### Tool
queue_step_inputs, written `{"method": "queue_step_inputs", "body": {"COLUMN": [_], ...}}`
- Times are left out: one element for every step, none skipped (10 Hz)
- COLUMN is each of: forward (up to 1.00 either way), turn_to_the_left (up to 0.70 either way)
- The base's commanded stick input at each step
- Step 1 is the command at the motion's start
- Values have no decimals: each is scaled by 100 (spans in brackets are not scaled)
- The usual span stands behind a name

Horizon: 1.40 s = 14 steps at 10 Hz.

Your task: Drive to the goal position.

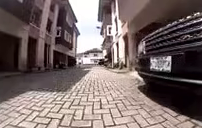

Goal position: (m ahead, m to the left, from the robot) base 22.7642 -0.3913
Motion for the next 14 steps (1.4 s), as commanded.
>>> {"method": "queue_step_inputs", "body": {"forward": [50,50,50,50,50,50,50,50,50,50,50,50,50,50], "turn_to_the_left": [0,0,0,0,0,0,0,0,0,0,0,0,0,0]}}
